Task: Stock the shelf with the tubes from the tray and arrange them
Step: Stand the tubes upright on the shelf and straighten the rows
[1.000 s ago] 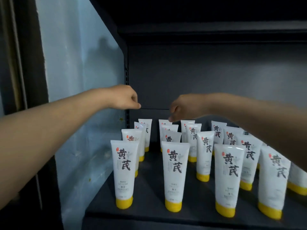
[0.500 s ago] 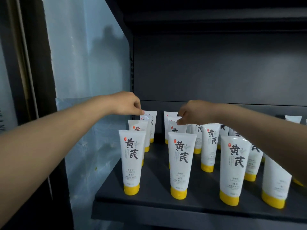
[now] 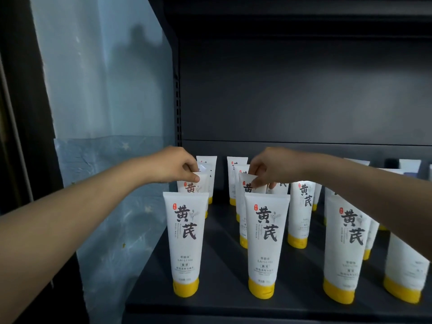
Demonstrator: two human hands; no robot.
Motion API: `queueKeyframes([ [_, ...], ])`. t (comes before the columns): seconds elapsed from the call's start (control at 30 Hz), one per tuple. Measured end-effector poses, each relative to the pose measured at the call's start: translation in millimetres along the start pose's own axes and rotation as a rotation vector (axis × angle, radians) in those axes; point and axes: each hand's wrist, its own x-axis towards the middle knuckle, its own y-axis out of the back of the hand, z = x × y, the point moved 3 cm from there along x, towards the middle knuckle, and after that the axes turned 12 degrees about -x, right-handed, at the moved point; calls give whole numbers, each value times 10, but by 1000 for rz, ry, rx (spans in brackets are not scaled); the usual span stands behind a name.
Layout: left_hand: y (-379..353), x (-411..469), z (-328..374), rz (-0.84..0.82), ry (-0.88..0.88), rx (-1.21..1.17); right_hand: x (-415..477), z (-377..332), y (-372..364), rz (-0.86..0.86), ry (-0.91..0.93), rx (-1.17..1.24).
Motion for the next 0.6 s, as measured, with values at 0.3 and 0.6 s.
queueKeyframes([
  [0.3,37,28,-20,-8,-51,-50,10,-34,33,4,31,57],
  [0.6,2,34,-44,29,-103,-37,17,-56,31,9,17,-28],
])
